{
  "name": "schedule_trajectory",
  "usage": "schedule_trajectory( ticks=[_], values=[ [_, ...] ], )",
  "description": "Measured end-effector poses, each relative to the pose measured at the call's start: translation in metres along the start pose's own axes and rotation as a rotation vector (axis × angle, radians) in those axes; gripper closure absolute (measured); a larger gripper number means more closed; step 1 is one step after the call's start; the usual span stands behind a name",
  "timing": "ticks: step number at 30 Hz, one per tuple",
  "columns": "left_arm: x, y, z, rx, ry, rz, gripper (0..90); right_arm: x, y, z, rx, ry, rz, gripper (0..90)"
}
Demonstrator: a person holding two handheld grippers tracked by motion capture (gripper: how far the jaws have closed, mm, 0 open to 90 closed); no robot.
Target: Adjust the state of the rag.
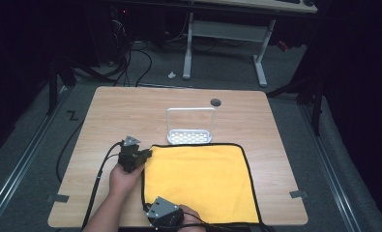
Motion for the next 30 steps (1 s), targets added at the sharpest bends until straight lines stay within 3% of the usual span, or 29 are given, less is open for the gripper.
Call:
schedule_trajectory(
  ticks=[6,7,10,14,18,25,26,30],
  values=[
    [0.005,0.000,0.004,0.017,0.046,0.056,84.0,0.001,-0.007,0.013,-0.057,0.000,0.004,83.4],
    [0.007,0.001,0.005,0.014,0.052,0.087,84.1,0.001,-0.009,0.013,-0.060,-0.002,0.010,83.4],
    [0.014,0.004,0.012,-0.023,0.063,0.162,84.3,0.006,-0.020,0.009,-0.066,-0.006,0.038,83.4],
    [0.025,0.012,0.023,-0.057,0.053,0.210,84.3,0.015,-0.031,0.000,-0.077,-0.015,0.062,83.3],
    [0.041,0.018,0.037,-0.086,0.020,0.236,84.3,0.022,-0.039,-0.009,-0.085,-0.027,0.074,83.3],
    [0.082,0.026,0.076,-0.113,-0.058,0.286,84.4,0.039,-0.068,-0.033,-0.124,-0.080,0.098,83.3],
    [0.087,0.026,0.081,-0.121,-0.066,0.291,84.4,0.044,-0.077,-0.038,-0.135,-0.092,0.108,83.3],
    [0.094,0.023,0.092,-0.137,-0.077,0.304,84.4,0.047,-0.084,-0.042,-0.151,-0.101,0.115,83.2]
  ],
)
Point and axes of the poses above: each handheld gripper's, and its own axes: z roughly backward along the jaws, y roughly out of its underside, x roughly to its left, the point moved 1 cm from there along -z, roughly forward along the jaws, and after that the axes turned 11 degrees about -y, right-handed, at the moved point
